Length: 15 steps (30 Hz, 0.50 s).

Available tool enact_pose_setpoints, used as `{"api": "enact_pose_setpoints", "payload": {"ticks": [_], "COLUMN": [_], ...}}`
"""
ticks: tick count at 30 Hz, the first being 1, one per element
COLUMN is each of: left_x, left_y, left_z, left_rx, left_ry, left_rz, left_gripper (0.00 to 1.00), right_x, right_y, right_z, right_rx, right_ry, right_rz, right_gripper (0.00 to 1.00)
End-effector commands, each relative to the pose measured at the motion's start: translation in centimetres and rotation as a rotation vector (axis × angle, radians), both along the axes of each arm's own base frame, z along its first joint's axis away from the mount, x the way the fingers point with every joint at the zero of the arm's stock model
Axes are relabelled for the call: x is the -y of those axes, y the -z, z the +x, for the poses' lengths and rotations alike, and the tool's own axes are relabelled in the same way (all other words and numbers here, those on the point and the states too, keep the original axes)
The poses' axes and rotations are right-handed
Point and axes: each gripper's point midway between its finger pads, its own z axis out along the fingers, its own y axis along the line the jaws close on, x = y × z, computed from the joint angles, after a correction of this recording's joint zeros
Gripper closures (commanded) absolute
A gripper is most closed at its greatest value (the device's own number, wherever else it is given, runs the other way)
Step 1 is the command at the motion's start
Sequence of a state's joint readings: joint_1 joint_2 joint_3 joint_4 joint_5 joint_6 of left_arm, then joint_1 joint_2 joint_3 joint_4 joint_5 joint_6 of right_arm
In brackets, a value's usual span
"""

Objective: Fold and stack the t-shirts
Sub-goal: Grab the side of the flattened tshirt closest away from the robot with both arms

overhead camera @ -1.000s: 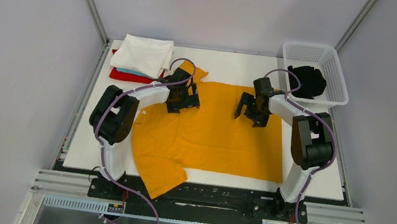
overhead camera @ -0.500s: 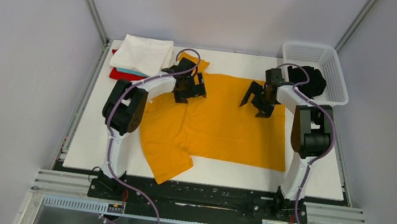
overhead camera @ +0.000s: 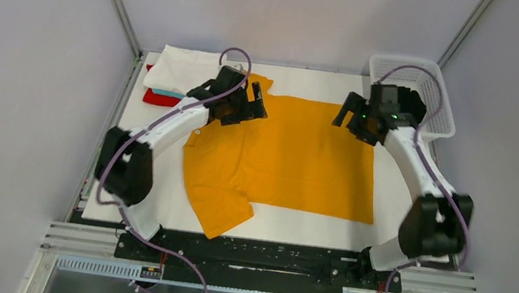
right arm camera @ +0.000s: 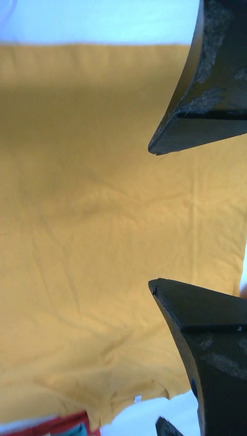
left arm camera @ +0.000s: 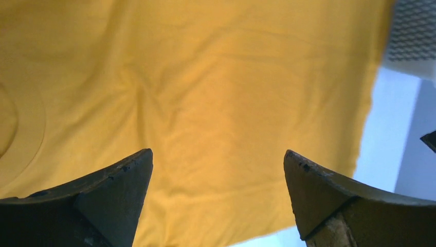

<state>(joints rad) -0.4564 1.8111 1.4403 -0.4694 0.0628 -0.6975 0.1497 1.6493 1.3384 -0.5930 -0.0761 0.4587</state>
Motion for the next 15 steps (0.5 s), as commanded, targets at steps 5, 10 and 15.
{"api": "enact_pose_setpoints", "payload": {"ticks": [5, 10, 15], "left_x": [-3.2, -6.3, -8.1], "left_y": [-4.5, -0.1, 3.7], "left_z": [-10.3, -18.7, -27.7], "left_rx": [0.141, -0.002, -0.145], "left_ry": [0.034, 0.037, 0.067], "left_rz": [0.081, 0.22, 0.281], "left_gripper": [0.01, 0.01, 0.01], "right_x": [4.9, 5.6, 5.8], "right_y": [-4.1, -3.9, -3.4], "right_z": [-6.7, -7.9, -8.0], "right_rx": [0.256, 0.279, 0.263], "right_ry": [0.11, 0.12, 0.127], "right_rz": [-0.145, -0.169, -0.178], "right_gripper": [0.01, 0.01, 0.0]}}
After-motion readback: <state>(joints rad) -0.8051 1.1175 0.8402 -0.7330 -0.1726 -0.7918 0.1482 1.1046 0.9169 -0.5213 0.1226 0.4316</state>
